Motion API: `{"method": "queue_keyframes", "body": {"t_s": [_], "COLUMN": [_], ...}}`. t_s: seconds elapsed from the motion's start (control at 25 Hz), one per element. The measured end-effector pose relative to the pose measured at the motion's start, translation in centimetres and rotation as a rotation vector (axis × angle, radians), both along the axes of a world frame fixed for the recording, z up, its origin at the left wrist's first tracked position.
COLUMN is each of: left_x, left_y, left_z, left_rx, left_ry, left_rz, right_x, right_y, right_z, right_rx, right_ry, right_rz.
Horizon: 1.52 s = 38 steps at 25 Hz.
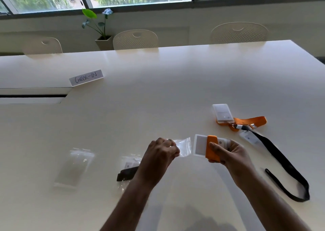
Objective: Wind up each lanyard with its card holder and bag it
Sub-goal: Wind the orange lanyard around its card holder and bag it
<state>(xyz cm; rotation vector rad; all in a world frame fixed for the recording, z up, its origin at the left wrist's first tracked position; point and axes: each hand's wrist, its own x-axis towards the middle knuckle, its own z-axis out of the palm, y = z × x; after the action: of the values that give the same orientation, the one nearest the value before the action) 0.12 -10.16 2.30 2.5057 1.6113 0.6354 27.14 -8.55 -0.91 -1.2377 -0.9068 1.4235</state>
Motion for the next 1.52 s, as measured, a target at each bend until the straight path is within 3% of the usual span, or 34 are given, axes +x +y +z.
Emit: {"method": "queue_keyframes", "body": {"t_s": [0.12, 0.36, 0.52, 0.68, 0.76, 1.28, 1.52], "left_x": [0.2, 0.2, 2.6, 5.8, 6.7, 8.0, 7.8], "left_y": [0.0, -0.6, -0.8, -0.7, -0.7, -1.2, -0.9], "left_z": [-0.8, -1.6, -1.6, -1.8, -2.0, -1.9, -1.6], "left_rx": [-0.144, -0.362, -0.296, -0.260, -0.236, -0.263, -0.186], "left_ry": [-0.113, -0.099, -0.099, 0.157, 0.199, 0.139, 0.075], "left_rz": [-0.108, -0.129, 0.041, 0.261, 0.305, 0.334, 0.313], "right_x": [1.2, 2.7, 2.9, 3.2, 3.4, 2.8, 2.3], "right_y": [0.0, 0.2, 0.4, 0.4, 0.3, -0.8, -0.6], "right_z": [-0.4, -1.1, -1.2, -1.4, -1.4, -0.9, -0.9], "right_rx": [-0.022, -0.053, -0.056, -0.051, -0.052, -0.018, -0.014], "right_ry": [0.000, -0.004, -0.003, -0.028, -0.037, -0.154, -0.209], "right_rz": [-0.023, -0.001, 0.017, 0.058, 0.063, 0.246, 0.309]}}
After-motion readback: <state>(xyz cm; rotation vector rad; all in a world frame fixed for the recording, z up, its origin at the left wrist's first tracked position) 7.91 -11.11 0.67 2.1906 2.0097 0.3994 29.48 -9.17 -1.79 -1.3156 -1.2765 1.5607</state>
